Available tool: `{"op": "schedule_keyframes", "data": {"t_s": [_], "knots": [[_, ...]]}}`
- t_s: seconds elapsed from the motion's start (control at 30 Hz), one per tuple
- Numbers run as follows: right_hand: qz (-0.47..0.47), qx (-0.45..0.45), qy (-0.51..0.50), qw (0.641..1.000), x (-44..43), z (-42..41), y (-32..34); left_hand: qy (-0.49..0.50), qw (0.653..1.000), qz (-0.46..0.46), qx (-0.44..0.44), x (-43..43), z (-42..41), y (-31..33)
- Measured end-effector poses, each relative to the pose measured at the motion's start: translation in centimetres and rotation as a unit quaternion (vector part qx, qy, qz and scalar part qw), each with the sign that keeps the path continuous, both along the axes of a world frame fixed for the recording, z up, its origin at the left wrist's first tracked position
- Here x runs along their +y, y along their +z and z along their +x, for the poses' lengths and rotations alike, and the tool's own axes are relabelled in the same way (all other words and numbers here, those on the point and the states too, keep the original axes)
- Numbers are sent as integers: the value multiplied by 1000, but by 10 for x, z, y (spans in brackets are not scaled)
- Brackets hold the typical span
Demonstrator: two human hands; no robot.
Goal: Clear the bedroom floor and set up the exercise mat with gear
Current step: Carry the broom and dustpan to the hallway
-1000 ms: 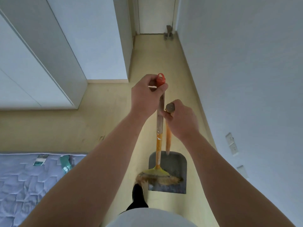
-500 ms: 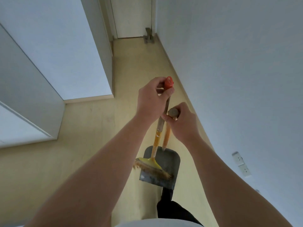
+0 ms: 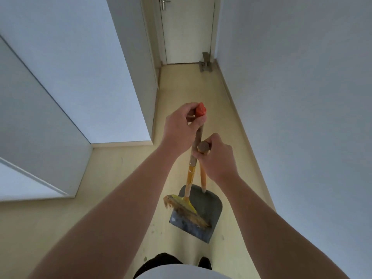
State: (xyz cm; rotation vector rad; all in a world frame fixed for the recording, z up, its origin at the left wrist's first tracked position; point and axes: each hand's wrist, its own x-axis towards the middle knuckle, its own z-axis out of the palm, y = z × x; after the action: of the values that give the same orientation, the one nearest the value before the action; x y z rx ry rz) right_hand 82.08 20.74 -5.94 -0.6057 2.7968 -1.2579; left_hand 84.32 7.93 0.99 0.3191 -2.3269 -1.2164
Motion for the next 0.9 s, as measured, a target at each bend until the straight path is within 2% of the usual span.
{"op": "schedule_keyframes", "data": {"t_s": [0.13, 0.3, 0.53, 0.9], "knots": [[60, 53, -14, 997, -40, -65, 5, 1, 1000, 9, 2, -41, -65, 3], [26, 47, -31, 998, -97, -166, 5, -10, 1000, 18, 5, -106, -164, -9], [36, 16, -58, 998, -173, -299, 11, -63, 997, 44, -8, -189, -310, -14], [-16, -9, -108, 994, -263, -517, 11, -86, 996, 24, 4, -266, -531, -8]]}}
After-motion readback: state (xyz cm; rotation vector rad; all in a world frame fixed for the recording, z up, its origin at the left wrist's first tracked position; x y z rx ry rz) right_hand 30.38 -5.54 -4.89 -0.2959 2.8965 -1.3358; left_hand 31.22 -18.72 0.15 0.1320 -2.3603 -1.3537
